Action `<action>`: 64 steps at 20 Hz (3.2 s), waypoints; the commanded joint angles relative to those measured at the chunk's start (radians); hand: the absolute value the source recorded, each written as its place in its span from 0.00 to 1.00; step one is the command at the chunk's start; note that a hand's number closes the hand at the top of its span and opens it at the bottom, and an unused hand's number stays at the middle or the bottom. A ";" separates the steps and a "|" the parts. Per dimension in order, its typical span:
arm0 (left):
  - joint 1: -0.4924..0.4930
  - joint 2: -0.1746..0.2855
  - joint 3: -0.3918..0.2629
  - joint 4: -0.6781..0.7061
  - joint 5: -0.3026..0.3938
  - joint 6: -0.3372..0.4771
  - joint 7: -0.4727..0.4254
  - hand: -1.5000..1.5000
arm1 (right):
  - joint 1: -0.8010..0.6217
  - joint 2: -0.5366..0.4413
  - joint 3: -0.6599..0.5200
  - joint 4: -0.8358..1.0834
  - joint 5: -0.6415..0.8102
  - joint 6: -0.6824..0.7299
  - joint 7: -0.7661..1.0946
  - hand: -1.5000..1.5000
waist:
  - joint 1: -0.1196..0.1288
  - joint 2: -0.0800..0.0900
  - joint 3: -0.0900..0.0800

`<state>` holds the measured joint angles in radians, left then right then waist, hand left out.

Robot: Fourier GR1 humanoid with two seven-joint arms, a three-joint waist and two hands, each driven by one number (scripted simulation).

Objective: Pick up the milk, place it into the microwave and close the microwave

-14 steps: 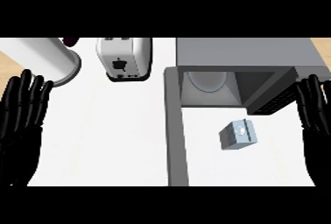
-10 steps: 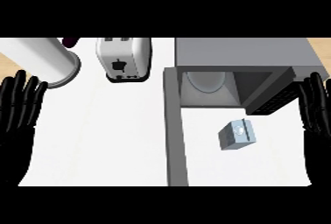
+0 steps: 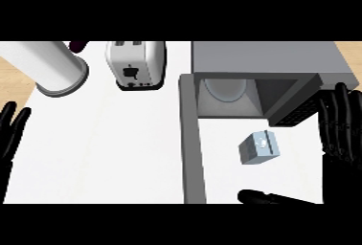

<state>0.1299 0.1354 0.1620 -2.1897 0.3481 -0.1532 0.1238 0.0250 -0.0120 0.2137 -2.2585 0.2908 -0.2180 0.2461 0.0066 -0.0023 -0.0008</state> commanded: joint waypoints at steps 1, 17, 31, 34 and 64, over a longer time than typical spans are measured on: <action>0.128 -0.030 0.008 -0.038 0.052 -0.066 -0.035 0.00 | -0.017 0.011 0.107 0.047 0.105 -0.125 0.032 0.00 | 0.002 0.001 0.000; 0.332 0.017 0.291 -0.220 0.362 -0.227 0.026 0.00 | 0.146 0.012 -0.006 0.251 0.042 -0.195 -0.167 0.00 | 0.009 -0.001 0.001; 0.412 -0.057 0.321 -0.204 0.377 -0.333 -0.021 0.00 | 0.170 -0.012 -0.191 0.697 -0.150 -0.179 -0.520 0.00 | 0.009 0.000 0.002; 0.391 -0.009 0.357 -0.192 0.433 -0.313 0.011 0.00 | 0.156 -0.017 -0.232 0.854 -0.198 -0.139 -0.646 0.00 | 0.007 0.002 0.003; 0.509 -0.037 0.461 -0.224 0.592 -0.430 0.069 0.00 | -0.329 -0.067 -0.466 1.843 -0.301 0.050 -1.265 1.00 | 0.016 0.005 0.003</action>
<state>0.6224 0.1178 0.6229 -2.3125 0.8818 -0.5907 0.1655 -0.2375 -0.0695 -0.2451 -0.5348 -0.0218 -0.1862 -0.9488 0.0189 -0.0006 -0.0027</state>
